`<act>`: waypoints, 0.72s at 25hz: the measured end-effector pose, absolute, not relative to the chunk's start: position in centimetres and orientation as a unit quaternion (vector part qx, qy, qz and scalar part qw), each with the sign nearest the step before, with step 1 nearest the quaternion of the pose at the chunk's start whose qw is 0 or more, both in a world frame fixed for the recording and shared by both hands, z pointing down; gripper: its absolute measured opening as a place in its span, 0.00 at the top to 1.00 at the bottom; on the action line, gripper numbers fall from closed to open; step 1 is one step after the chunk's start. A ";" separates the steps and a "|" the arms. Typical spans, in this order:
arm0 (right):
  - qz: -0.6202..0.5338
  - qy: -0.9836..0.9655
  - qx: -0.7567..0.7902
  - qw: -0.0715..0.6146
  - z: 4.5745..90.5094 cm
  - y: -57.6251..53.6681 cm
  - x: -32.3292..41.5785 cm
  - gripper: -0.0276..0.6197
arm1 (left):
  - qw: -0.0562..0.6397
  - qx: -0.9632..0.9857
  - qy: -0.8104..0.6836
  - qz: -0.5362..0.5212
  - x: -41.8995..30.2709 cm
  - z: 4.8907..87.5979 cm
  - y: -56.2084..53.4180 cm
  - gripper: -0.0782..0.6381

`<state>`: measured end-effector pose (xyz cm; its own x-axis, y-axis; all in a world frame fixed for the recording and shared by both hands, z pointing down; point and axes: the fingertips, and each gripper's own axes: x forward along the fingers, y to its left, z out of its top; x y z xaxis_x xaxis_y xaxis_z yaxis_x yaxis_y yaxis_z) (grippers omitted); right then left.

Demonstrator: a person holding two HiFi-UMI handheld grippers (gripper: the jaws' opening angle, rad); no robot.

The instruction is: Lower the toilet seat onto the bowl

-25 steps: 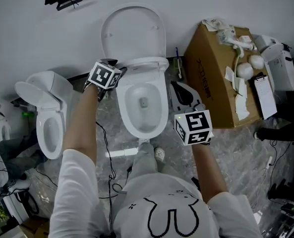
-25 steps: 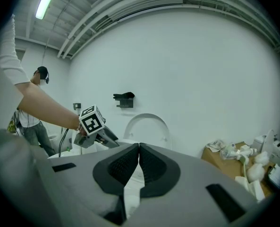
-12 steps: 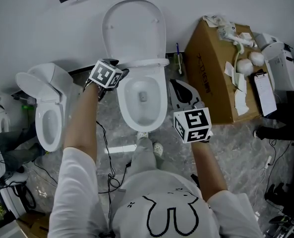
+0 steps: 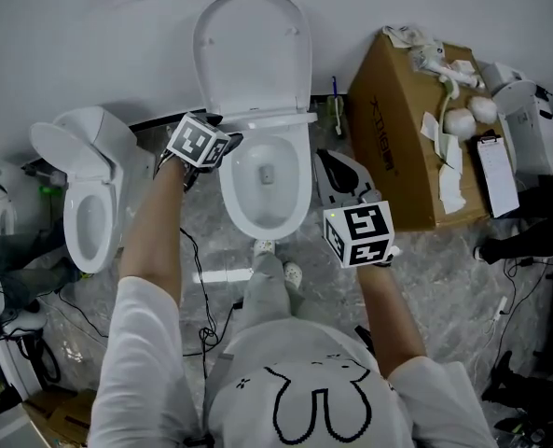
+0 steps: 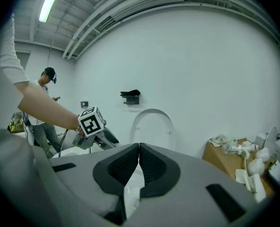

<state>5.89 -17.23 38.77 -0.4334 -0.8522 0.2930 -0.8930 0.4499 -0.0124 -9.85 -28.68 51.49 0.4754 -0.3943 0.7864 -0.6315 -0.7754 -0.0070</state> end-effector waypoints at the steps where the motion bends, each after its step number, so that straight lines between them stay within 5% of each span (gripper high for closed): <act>1: 0.083 -0.843 0.517 0.123 38.9 -17.1 5.9 0.91 | 0.145 0.847 -0.301 0.413 -9.8 51.6 -28.4 0.52; 18: 0.098 -0.850 0.501 0.133 40.9 -14.1 5.9 0.91 | 0.173 0.851 -0.285 0.407 -9.5 54.1 -23.2 0.45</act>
